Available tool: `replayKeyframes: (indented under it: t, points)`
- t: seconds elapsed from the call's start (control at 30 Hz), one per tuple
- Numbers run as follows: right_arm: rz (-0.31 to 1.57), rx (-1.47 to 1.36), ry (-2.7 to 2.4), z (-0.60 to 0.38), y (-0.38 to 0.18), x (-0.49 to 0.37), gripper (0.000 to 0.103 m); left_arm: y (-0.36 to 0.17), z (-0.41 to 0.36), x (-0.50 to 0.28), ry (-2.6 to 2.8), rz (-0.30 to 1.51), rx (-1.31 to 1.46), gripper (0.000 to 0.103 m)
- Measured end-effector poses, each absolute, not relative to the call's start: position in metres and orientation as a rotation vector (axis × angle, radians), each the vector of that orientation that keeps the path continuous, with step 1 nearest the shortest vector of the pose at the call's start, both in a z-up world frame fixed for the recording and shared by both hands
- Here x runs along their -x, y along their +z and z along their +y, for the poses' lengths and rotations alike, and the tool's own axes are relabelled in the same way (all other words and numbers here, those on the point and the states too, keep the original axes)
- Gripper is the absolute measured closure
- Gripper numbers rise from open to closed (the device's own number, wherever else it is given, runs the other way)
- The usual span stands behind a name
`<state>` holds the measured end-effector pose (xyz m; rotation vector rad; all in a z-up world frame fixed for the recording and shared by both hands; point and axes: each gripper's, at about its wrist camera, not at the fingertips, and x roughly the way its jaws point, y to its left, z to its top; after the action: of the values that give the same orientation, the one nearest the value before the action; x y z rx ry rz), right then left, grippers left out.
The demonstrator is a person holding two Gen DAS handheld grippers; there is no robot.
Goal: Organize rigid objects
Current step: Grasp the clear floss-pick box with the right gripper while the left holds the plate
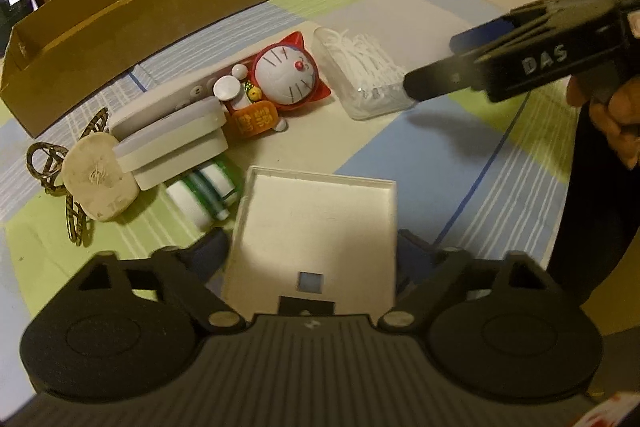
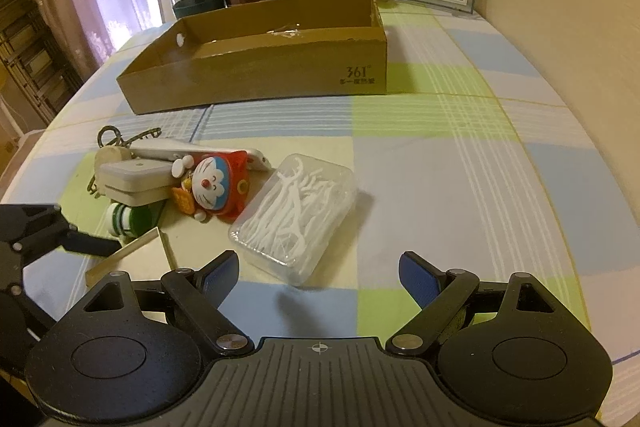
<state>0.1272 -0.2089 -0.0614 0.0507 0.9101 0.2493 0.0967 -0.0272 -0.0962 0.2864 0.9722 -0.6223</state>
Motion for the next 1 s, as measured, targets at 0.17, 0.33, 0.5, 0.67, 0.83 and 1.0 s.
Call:
replayKeyframes:
  t: [0.17, 0.33, 0.5, 0.67, 0.83, 1.0]
  points:
    - [0.905, -0.06, 0.241, -0.204, -0.064, -0.132, 0.019, -0.096, -0.03, -0.091, -0.538, 0.979, -0.241, 0.019]
    - [0.892, -0.084, 0.22, -0.198, -0.066, -0.141, 0.019, -0.093, -0.027, -0.084, -0.485, 0.971, -0.131, 0.019]
    - [0.905, -0.101, 0.206, -0.187, -0.072, -0.157, 0.019, -0.087, -0.029, -0.077, -0.45, 0.947, -0.12, 0.019]
    - [0.946, -0.057, 0.201, -0.178, -0.081, -0.167, 0.021, -0.081, -0.029, -0.073, -0.438, 0.93, -0.13, 0.019]
    - [0.944, -0.01, 0.182, -0.186, -0.079, -0.158, 0.043, -0.076, -0.027, -0.07, -0.433, 0.918, -0.13, 0.019]
    - [0.93, -0.035, 0.19, -0.201, -0.082, -0.154, 0.042, -0.075, -0.022, -0.069, -0.416, 0.915, -0.107, 0.019]
